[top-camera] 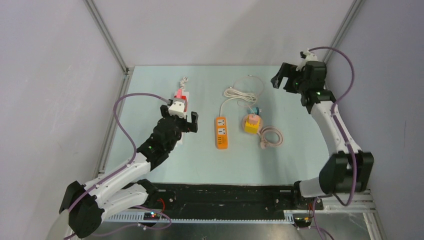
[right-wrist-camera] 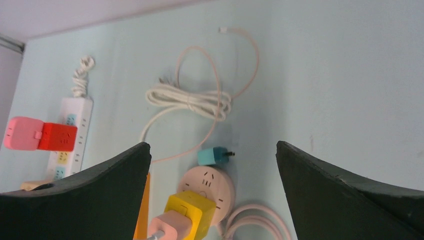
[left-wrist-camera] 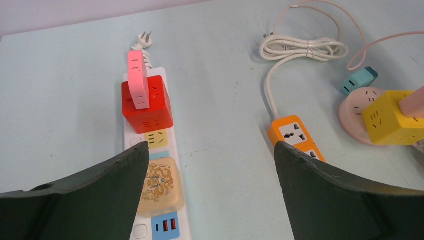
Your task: Insert the plug
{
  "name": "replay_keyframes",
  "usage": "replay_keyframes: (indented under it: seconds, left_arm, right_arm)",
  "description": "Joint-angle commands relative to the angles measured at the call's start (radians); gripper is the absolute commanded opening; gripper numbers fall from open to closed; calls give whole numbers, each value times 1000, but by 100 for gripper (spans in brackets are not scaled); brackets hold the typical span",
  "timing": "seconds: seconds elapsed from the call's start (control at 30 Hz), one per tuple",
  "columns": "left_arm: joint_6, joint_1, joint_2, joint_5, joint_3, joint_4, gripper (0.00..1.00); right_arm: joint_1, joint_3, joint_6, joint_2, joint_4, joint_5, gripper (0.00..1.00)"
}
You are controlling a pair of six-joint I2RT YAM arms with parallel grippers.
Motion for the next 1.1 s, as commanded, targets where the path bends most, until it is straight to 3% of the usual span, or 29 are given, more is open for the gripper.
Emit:
replay_keyframes:
  seconds: [0.0,0.07,0.17,0.3,0.37,0.47,0.6,0.77,0.83,0.9,1.07]
  left_arm:
    - [-3,8,16,6,58,47,98]
    - [-4,7,25,5,67,47,98]
    - [-8,8,40,8,79,47,98]
    - [-27,7,65,13,94,44,98]
    - [-53,7,70,2,91,39,98]
    - [-91,7,70,7,76,26,98]
    - [-87,8,78,6,82,11,98]
    - [-79,8,114,-4,107,-16,98]
    - [-81,8,128,-3,113,-21,98]
    - [-84,8,141,-1,119,-25,98]
    - [-92,7,167,7,134,-27,98]
  right_arm:
    - [13,46,84,129,-117,-72,98]
    - [23,65,59,174,-130,-52,90]
    - [41,107,-2,265,-154,-40,66]
    - [102,216,-137,413,-244,-29,52]
    - [134,308,-167,500,-321,40,50]
    - [175,412,-180,584,-396,155,56]
    - [198,413,-186,610,-397,224,54]
    - [192,359,-141,572,-363,253,18]
    - [190,277,-125,535,-297,263,11]
    - [184,260,-109,520,-263,262,9]
    - [188,316,-122,601,-355,252,29]
